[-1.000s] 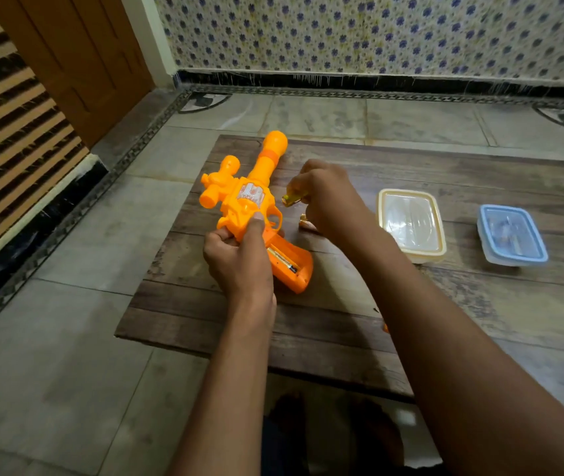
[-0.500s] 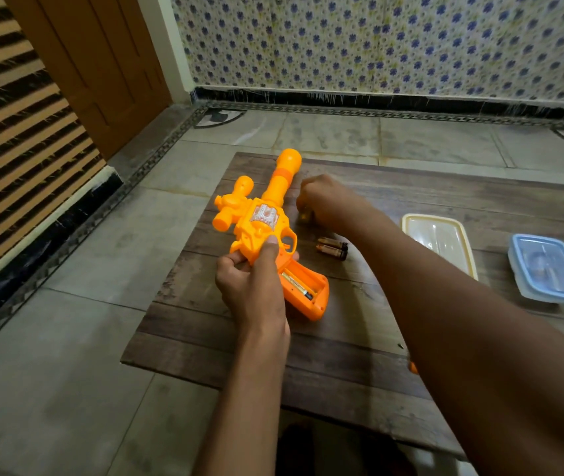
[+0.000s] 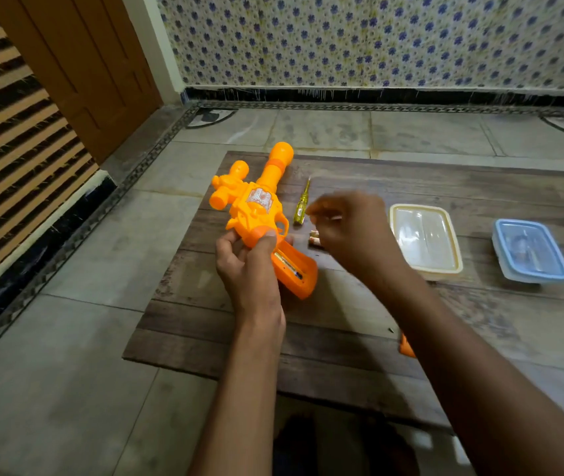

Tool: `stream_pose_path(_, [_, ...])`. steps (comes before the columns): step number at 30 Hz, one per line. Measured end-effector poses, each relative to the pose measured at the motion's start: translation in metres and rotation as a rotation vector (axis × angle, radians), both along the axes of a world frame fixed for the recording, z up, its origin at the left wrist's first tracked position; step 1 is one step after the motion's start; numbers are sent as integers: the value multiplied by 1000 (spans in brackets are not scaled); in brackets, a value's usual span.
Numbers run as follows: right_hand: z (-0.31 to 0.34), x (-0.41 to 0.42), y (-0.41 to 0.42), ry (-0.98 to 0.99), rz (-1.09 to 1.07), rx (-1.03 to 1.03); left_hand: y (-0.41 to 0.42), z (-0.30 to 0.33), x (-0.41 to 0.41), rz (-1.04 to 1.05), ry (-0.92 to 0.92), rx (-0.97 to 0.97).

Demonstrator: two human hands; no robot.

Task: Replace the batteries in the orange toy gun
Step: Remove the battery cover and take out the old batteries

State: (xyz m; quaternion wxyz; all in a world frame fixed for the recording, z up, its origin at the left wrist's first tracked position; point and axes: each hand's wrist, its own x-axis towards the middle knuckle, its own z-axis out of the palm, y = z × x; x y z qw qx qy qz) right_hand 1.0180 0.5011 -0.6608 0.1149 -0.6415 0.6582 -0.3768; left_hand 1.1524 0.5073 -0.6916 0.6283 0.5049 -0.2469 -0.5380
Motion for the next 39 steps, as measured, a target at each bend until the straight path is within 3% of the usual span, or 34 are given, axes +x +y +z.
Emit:
stream_pose_path(3, [-3, 7, 41, -186, -52, 79, 1, 1, -2, -13, -62, -94])
stream_pose_path(7, [-20, 14, 54, -457, -13, 166, 7, 3, -9, -31, -281, -183])
stream_pose_path(13, [-22, 17, 61, -1142, -28, 283, 15, 3, -21, -61, -504, -321])
stream_pose_path(20, [-14, 13, 70, -1565, -5, 360, 17, -4, -33, -117, -728, -450])
stream_pose_path(26, [-16, 14, 75, -1559, 22, 374, 22, 0, -38, -90, -896, -507])
stream_pose_path(31, [-15, 14, 80, -1466, 4, 346, 22, 3, -38, -85, -891, -496])
stream_pose_path(36, [-19, 15, 77, -1189, -69, 258, 20, 0, -36, -68, -807, -453])
stream_pose_path(39, [-23, 10, 70, -896, -104, 174, 22, 5, -34, -57, -756, -396])
